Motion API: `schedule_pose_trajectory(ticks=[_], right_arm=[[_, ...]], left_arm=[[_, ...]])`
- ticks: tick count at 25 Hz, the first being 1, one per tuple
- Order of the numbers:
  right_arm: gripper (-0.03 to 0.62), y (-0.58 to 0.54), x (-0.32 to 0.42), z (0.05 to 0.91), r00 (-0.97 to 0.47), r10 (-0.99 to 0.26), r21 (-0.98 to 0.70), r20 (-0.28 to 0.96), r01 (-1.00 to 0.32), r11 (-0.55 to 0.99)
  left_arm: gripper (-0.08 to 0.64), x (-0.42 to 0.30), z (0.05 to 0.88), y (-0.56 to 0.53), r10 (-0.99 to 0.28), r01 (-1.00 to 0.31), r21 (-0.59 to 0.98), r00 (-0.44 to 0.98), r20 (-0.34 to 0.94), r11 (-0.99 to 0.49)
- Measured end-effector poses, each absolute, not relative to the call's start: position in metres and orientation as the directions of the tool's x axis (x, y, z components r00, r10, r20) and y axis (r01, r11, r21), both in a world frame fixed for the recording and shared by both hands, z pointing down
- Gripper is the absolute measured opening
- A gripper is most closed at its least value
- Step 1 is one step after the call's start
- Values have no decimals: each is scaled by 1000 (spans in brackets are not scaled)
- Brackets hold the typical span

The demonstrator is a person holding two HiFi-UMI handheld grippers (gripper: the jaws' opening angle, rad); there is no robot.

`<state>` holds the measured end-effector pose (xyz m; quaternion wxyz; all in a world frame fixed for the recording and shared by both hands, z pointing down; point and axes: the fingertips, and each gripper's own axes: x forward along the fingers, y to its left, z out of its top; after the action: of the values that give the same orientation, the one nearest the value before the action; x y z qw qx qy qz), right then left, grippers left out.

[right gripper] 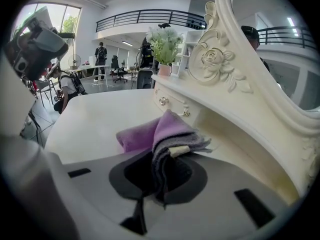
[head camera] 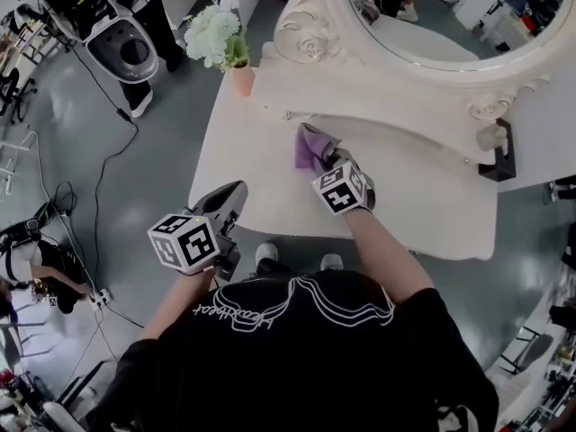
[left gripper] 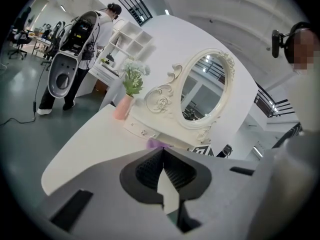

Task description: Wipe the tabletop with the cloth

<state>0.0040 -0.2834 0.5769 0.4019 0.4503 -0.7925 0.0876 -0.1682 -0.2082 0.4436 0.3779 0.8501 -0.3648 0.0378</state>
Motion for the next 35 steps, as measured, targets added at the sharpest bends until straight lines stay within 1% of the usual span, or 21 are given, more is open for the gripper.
schedule_pose_trajectory(ticks=[9,18,35], right_arm=[[51,-271,41,579,-254,-644,225,721,-794,565],[51,-260,93,578,-224,-651,227,725,-815,532],[51,-224,190,577,-192,-663,226,724,-841,491]], left_arm=[[5,-140,433,-197,-593,-657,603,727,347,-452],[5,-95,419,-194,-571,-640,584,750,333,-500],[5,-10,428,-168,-517,-612,588,782,348,-530]])
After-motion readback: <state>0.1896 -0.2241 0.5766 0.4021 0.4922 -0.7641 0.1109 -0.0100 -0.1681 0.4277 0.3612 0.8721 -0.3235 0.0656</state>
